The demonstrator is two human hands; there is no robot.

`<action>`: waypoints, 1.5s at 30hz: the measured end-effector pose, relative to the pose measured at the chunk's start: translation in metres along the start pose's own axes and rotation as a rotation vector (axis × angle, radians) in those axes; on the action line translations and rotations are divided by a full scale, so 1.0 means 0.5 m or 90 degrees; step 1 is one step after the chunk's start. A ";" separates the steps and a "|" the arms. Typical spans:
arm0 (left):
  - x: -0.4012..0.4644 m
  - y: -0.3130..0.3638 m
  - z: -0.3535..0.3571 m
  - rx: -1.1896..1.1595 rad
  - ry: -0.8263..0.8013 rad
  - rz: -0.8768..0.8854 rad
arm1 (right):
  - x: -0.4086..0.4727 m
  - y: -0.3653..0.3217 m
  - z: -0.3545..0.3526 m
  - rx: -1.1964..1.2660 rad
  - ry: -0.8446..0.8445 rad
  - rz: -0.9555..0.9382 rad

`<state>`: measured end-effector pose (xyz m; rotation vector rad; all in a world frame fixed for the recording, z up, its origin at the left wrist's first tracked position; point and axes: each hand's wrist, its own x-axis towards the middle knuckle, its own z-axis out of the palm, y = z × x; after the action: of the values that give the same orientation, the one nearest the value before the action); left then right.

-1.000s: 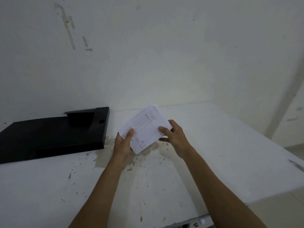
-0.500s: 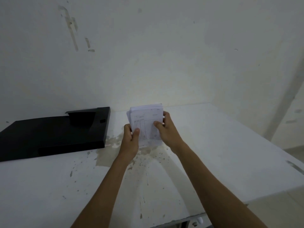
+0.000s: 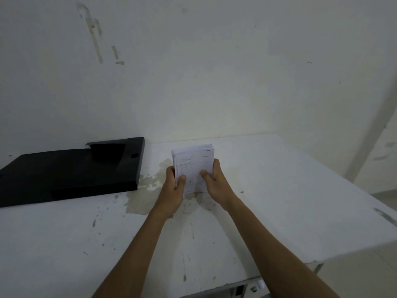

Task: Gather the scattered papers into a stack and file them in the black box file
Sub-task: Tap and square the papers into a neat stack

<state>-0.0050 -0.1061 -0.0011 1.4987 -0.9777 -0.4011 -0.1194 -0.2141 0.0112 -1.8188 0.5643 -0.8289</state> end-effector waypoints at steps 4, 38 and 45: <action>0.014 0.011 -0.001 0.028 0.028 0.011 | 0.009 0.000 0.003 -0.041 0.006 -0.028; 0.006 0.014 0.003 0.024 0.051 -0.045 | 0.026 0.004 -0.006 -0.057 -0.030 0.019; 0.009 -0.003 0.029 0.052 0.140 -0.089 | 0.025 0.019 0.030 -0.061 0.024 0.014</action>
<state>-0.0125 -0.1187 -0.0042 1.6520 -0.7261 -0.2914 -0.1002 -0.2174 0.0020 -1.8834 0.6560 -0.8348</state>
